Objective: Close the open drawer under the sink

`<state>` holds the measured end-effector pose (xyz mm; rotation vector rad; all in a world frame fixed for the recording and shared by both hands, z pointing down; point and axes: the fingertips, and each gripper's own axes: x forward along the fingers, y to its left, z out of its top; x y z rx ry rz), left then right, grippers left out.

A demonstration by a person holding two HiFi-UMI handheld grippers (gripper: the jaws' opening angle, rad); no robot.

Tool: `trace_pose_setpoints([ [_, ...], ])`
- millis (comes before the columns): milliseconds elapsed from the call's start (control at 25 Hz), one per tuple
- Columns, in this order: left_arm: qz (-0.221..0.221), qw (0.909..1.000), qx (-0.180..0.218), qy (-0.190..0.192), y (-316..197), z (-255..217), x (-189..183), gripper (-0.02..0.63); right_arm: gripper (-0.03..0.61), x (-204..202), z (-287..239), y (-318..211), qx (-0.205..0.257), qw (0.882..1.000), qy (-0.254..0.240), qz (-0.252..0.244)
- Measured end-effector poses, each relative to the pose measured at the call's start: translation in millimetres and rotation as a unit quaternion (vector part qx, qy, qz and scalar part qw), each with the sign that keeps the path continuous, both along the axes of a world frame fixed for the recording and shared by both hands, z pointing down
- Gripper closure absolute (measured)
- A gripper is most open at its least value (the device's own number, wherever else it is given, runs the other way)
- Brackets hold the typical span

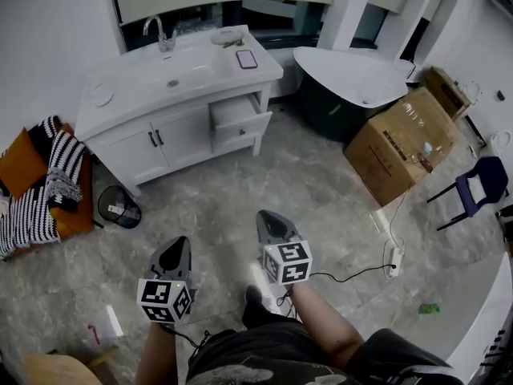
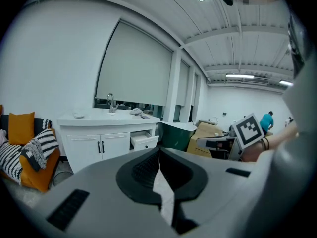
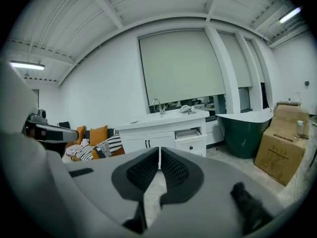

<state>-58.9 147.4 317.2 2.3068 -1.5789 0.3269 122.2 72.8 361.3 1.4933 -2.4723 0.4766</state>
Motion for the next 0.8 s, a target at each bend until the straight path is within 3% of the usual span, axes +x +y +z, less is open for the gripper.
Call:
trace_pose_setpoints([
  [320, -0.015, 0.9998, -0.011, -0.002, -57.9, 10.2, 21.5, 0.598, 0.551, 40.3, 17.4, -63.3, -0.016, 1.0, -0.021, 0.015],
  [680, -0.018, 0.9998, -0.011, -0.005, -113.0, 18.7, 16.8, 0.598, 0.551, 40.4, 38.3, -100.0, -0.034, 0.999, -0.021, 0.029],
  [800, -0.016, 0.9994, -0.03, -0.003, -133.3, 37.1, 12.2, 0.598, 0.551, 35.0, 55.2, -113.3, -0.053, 0.998, -0.011, 0.029],
])
